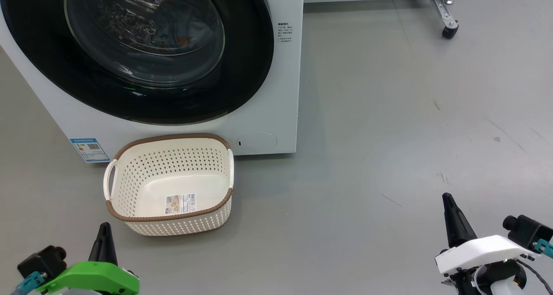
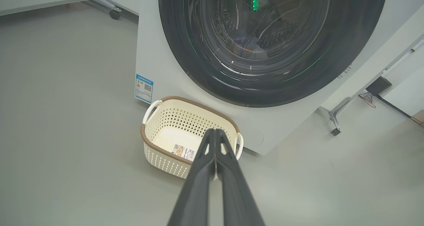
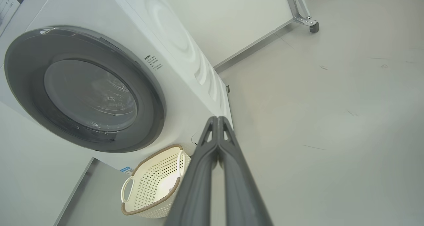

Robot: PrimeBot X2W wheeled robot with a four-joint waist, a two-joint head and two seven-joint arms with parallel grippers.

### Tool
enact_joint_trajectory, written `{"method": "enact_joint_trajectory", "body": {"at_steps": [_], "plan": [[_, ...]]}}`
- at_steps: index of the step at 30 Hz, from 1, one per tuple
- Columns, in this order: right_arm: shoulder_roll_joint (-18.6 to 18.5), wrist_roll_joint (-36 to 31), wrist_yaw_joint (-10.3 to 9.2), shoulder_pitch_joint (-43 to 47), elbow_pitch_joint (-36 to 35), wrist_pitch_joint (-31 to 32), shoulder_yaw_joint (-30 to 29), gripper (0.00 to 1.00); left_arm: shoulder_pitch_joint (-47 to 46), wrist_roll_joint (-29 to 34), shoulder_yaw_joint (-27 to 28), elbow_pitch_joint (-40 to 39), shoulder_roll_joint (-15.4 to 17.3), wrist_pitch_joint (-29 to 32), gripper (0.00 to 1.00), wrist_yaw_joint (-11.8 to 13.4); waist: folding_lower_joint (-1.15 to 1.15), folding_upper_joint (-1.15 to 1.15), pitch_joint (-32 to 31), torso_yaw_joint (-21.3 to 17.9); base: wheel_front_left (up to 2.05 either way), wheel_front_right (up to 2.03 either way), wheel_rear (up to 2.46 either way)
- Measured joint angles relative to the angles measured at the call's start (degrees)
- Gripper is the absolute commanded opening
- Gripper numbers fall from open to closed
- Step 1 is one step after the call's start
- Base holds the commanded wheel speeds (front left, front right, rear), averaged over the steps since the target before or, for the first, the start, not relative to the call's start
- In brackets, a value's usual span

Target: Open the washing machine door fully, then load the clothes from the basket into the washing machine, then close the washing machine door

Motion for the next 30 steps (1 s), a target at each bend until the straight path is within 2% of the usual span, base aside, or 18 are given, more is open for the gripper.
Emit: {"method": "enact_joint_trajectory", "body": {"at_steps": [30], "plan": [[1.5, 20.9, 0.01, -1.1, -0.7, 6.2, -5.8, 0.00, -1.4, -23.1, 0.8, -1.3, 0.0, 6.0, 0.00, 0.0, 0.00, 0.00, 0.0, -0.4, 0.00, 0.00, 0.00]]}}
